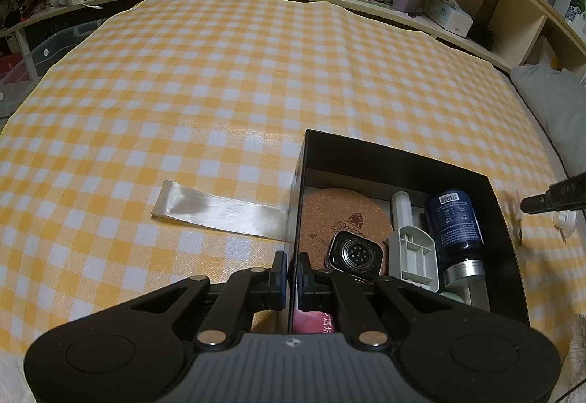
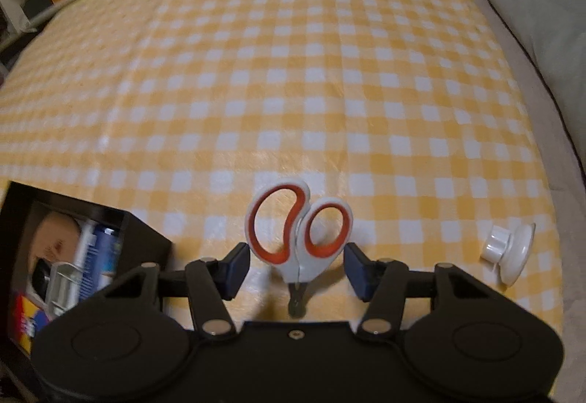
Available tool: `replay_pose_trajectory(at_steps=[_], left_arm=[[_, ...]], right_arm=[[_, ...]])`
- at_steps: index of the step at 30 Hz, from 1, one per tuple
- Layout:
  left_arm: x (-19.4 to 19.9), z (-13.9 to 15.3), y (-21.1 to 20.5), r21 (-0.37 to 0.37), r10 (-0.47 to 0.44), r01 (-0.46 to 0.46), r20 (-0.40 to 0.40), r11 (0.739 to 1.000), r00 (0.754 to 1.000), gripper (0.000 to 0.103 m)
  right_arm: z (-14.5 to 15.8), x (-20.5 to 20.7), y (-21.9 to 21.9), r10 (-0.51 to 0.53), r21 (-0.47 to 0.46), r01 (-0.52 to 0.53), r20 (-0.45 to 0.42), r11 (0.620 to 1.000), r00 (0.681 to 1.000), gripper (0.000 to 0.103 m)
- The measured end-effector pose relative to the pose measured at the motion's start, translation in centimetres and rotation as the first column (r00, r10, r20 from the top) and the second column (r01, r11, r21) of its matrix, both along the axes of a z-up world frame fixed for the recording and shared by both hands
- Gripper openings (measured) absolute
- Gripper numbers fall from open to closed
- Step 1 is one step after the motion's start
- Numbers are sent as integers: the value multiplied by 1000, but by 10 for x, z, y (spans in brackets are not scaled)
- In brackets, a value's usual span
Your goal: Organize rigid objects
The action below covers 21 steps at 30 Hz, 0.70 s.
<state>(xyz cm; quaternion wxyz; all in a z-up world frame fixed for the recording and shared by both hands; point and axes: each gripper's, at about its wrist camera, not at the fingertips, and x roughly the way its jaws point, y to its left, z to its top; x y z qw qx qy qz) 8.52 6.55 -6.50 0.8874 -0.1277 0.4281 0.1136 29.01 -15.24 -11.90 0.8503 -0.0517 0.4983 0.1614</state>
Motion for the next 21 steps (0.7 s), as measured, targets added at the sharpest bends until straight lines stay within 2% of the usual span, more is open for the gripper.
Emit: replay_pose_trajectory(at_steps=[1,2,3,5,7,10,14,21], left_arm=[[0,0,0,1,-1,1,0,1000,1000,5],[0,0,0,1,0,0,0,1000,1000,5],[0,0,0,1,0,0,0,1000,1000,5],[0,0,0,1,-1,1,0,1000,1000,5],[0,0,0,1,-1,1,0,1000,1000,5],[0,0,0,2,-1,1,0,1000,1000,5],[0,0,0,1,-1,1,0,1000,1000,5],[0,-1,0,1,-2,2,-4,1000,1000,6]], right_arm=[[4,0,-2,-4,36,5,-19,999,1000,8],[8,-1,-5,-33,56,35,-31,998,999,4],[12,-4,-4,-34,69,36,-25,997,999,4],[18,-8,1,-7,42,7,-1,999,1000,4],[20,-9,3,2,40,-1,-13,999,1000,5],[16,-10,6,-7,29,8,-22,1000,1000,13],[12,2,-6,-60,26,60,20,998,998,25],[-1,31,-21,-80,3,80,37,997,996,27]])
